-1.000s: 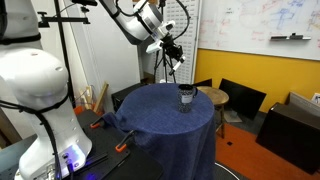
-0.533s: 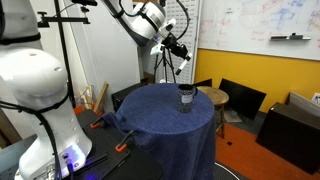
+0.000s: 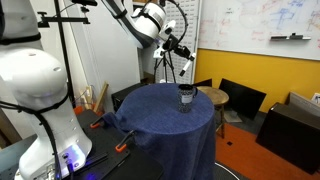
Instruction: Put the marker inside the mug cup
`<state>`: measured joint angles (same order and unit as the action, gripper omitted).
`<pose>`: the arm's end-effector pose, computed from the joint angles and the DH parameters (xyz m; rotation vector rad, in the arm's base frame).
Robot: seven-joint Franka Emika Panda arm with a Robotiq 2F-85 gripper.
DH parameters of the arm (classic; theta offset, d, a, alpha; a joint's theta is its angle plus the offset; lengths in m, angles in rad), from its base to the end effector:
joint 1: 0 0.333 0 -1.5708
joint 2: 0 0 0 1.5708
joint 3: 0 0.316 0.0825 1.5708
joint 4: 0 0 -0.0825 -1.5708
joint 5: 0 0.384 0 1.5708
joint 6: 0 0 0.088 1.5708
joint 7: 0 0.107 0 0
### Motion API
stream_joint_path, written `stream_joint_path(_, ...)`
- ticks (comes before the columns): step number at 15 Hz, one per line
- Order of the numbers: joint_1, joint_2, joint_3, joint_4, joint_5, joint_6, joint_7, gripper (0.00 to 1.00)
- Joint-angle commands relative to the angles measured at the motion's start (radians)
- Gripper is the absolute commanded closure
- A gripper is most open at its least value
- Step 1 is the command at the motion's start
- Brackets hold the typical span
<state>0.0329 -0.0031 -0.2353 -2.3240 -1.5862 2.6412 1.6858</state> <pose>0.5126 -0.0788 0.3547 2.3514 -0.6306 1.0304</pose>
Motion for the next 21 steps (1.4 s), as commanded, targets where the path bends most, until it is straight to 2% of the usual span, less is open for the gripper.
stream_joint_path(1,0.003,-0.002,0.003,-0.013,-0.064,-0.063,0.117,0.95)
stream_joint_path(8,0.007,0.024,0.005,-0.027,-0.085,-0.113,0.21,0.95)
stream_joint_path(12,0.011,0.046,0.009,-0.025,-0.142,-0.132,0.301,0.95)
stream_joint_path(13,-0.039,0.049,0.064,-0.025,-0.157,-0.146,0.324,0.95)
stream_joint_path(21,-0.062,0.085,0.135,-0.031,-0.192,-0.252,0.42,0.95)
